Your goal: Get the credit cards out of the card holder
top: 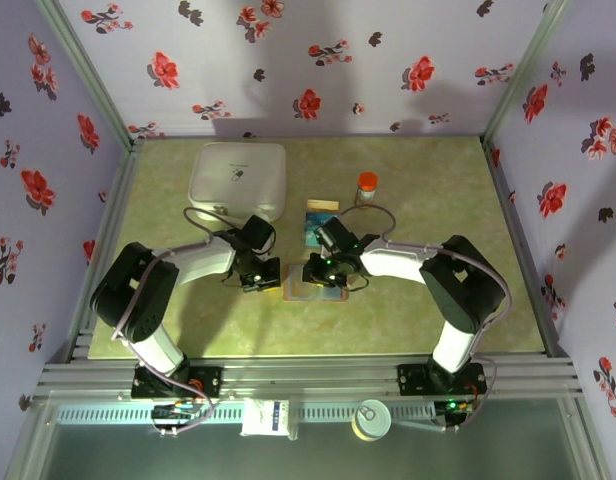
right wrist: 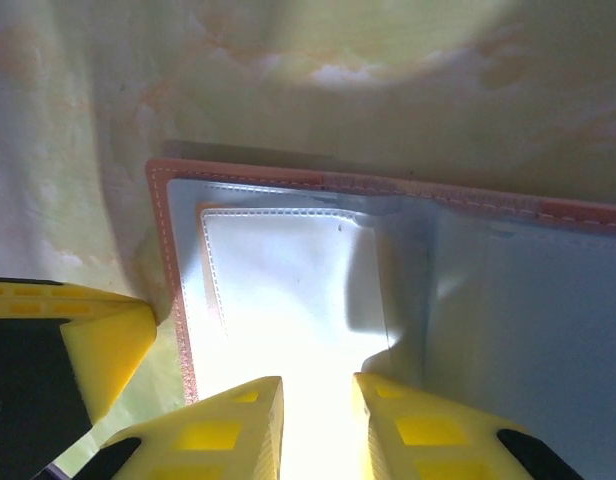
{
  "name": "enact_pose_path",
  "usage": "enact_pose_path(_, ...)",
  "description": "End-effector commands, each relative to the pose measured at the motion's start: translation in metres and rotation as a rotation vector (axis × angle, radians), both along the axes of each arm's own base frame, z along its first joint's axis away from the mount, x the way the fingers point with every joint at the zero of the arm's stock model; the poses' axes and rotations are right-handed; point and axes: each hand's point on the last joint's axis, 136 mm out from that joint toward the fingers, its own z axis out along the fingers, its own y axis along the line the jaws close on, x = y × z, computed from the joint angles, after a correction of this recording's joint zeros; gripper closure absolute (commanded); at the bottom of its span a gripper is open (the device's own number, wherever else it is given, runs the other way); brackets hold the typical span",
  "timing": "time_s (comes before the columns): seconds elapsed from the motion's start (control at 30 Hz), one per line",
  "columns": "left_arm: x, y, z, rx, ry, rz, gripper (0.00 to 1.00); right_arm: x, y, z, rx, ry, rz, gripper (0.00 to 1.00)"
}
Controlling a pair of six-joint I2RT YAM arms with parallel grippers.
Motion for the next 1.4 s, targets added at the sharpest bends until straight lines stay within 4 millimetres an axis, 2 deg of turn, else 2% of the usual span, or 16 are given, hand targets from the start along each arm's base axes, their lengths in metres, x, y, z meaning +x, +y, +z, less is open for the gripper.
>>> enact_pose_path(0.0,0.006,0.002,0.016,-0.003,-0.034,-0.004,1.0,0.001,-0.002,0.004,0.051,-0.005,-0.005,0.75)
enact_pose_path(0.17,0.018,-0.015,0.045,-0.099,-0.081,0.008,1.0,0.0,-0.004,0.001,0.116,0.011,-0.025,0.75)
enact_pose_path(0.4,0.02,-0.042,0.056,-0.267,-0.068,0.034,0.91,-0.001,-0.008,-0.004,0.17,0.027,-0.044,0.76)
enact_pose_path(0.63,0.018,-0.059,0.043,-0.293,-0.038,0.022,0.76,0.0,-0.008,-0.005,0.216,0.036,-0.052,0.78)
enact_pose_path(0.83,0.018,-0.063,0.026,-0.27,-0.011,0.018,0.73,0.0,-0.01,-0.008,0.227,0.052,-0.057,0.79)
enact_pose_path(1.1,0.017,-0.066,0.014,-0.268,0.013,0.02,0.73,-0.003,-0.009,-0.012,0.234,0.078,-0.058,0.8)
enact_pose_path(1.27,0.017,-0.07,0.015,-0.295,0.014,0.029,0.82,-0.003,-0.009,-0.012,0.237,0.079,-0.058,0.8)
enact_pose_path(1.37,0.019,-0.071,0.02,-0.304,0.006,0.031,0.86,-0.002,-0.008,-0.004,0.25,0.066,-0.06,0.79)
